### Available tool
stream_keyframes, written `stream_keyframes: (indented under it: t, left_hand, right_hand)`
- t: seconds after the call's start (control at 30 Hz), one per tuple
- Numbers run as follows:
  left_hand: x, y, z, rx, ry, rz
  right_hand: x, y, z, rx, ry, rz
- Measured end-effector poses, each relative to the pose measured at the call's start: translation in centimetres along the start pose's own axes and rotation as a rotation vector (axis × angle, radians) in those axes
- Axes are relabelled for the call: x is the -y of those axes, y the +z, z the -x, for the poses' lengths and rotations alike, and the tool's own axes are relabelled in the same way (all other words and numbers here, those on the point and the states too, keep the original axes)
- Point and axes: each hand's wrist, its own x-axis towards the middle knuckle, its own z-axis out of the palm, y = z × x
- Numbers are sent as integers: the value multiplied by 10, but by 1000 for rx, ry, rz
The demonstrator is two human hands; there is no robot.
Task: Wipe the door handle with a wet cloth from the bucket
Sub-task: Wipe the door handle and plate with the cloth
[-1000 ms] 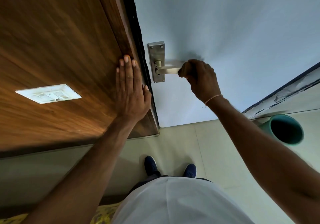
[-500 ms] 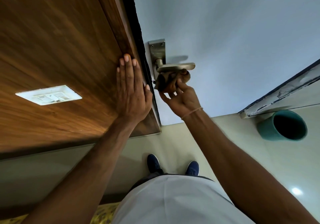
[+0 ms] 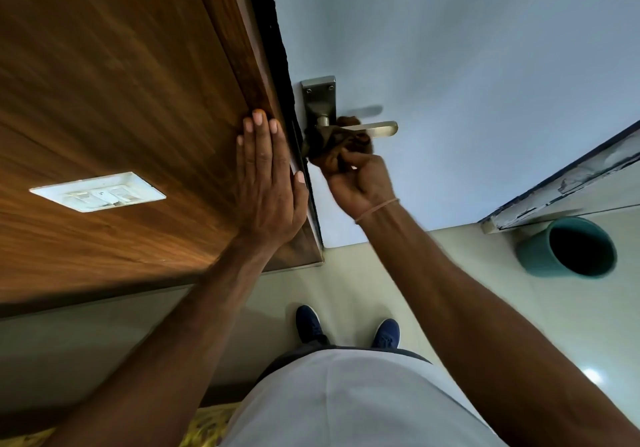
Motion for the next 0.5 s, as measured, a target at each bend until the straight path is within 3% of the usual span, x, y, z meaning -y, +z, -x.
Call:
stream_keyframes:
  t: [0.1,0.27,0.5]
  left_hand:
    - [0,0,0,-2,3,2]
    - [-1,0,-1,3,-5,5]
    - [-4,-1,-1,-8,-9,8]
  right_hand:
    - [-10,8,3,-6,34,27]
    - [35,-18,-11,-40,-63,-94]
    - [-1,-7,3,7,43,-36]
